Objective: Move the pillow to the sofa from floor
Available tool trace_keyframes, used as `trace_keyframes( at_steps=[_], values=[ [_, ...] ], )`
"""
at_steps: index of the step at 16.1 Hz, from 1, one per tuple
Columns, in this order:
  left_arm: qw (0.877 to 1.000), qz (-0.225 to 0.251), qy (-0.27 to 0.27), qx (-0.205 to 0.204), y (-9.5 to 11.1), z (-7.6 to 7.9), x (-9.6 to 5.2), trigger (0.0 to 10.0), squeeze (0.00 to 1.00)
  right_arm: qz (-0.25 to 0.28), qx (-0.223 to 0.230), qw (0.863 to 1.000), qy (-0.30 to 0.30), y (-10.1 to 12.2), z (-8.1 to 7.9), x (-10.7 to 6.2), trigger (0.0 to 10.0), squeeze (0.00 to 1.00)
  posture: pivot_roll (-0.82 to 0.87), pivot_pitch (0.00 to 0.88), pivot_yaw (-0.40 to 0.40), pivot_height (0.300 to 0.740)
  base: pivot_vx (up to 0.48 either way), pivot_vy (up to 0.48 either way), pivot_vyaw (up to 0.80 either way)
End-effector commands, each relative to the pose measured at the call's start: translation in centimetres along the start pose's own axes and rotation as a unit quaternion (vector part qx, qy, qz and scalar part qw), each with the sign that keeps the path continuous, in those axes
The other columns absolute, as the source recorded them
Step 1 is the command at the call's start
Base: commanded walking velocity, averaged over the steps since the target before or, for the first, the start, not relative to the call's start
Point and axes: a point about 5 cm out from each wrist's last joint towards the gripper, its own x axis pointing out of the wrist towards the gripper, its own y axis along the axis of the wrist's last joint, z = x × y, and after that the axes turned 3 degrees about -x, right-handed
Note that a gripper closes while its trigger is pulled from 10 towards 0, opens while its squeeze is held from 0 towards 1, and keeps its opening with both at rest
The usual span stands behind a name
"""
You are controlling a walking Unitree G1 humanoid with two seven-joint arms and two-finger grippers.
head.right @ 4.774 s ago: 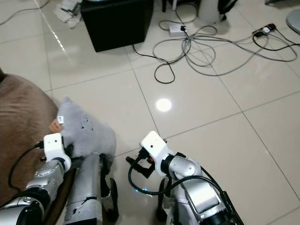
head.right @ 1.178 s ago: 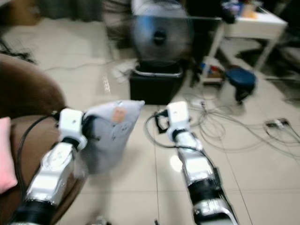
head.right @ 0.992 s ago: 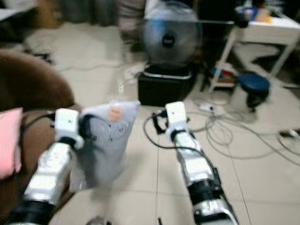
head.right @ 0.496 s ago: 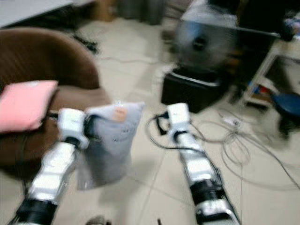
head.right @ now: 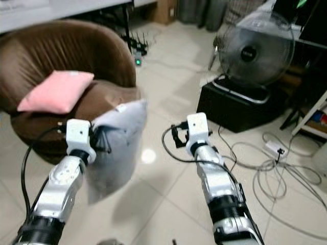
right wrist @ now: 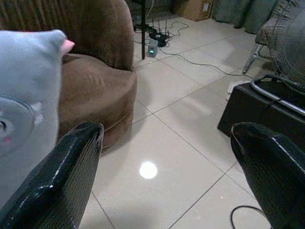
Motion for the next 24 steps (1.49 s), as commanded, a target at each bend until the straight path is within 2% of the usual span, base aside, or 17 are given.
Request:
trace_keyframes(
  at_steps=[1, 9, 24],
  values=[
    [0.999, 0.034, 0.014, 0.010, 1.66, -0.68, 0.32, 10.0, 0.00, 0.005, 0.009, 1.000, 0.010, 0.40, -0.68, 0.26, 10.0, 0.00, 0.08, 0.000, -0.020, 0.740, 0.000, 0.000, 0.00],
    [0.998, 0.045, 0.012, 0.029, 2.35, -0.95, 0.75, 10.0, 0.00, -0.003, 0.022, 1.000, 0.004, 0.00, -0.70, 0.22, 10.0, 0.00, 0.07, 0.000, 0.002, 0.740, 0.000, 0.000, 0.00],
    [0.998, 0.053, 0.000, 0.024, 2.56, -0.86, 0.72, 10.0, 0.00, -0.001, 0.003, 1.000, 0.015, 0.09, -1.13, 0.33, 10.0, 0.00, 0.07, 0.000, 0.004, 0.740, 0.361, 0.000, 0.00]
  ],
)
